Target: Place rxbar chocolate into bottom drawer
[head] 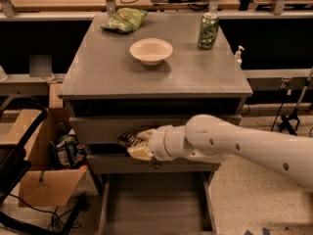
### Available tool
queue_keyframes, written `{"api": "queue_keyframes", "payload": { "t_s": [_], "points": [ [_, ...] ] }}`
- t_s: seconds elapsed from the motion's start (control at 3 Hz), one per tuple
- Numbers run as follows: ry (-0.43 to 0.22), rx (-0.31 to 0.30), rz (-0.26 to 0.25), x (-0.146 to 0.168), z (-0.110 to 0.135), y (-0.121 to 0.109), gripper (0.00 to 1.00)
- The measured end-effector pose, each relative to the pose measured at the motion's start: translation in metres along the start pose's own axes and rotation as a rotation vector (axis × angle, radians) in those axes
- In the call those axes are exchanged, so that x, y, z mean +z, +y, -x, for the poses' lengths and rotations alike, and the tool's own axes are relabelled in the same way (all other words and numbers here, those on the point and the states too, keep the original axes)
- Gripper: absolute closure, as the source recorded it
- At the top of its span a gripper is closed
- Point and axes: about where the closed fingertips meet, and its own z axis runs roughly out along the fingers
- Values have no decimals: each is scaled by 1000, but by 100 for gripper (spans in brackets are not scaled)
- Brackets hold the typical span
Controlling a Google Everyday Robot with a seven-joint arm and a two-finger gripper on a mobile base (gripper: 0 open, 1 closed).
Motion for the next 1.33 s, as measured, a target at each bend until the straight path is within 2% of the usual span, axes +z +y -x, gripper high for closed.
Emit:
{"api": "queue_keyframes", "payload": {
  "t_s": [0.33,0.67,1.33],
  "points": [
    [0,-51,35,1,-56,-9,100],
    [6,-47,62,-19,-155,-25,100],
    [27,-37,73,-5,-165,-23,100]
  ]
}}
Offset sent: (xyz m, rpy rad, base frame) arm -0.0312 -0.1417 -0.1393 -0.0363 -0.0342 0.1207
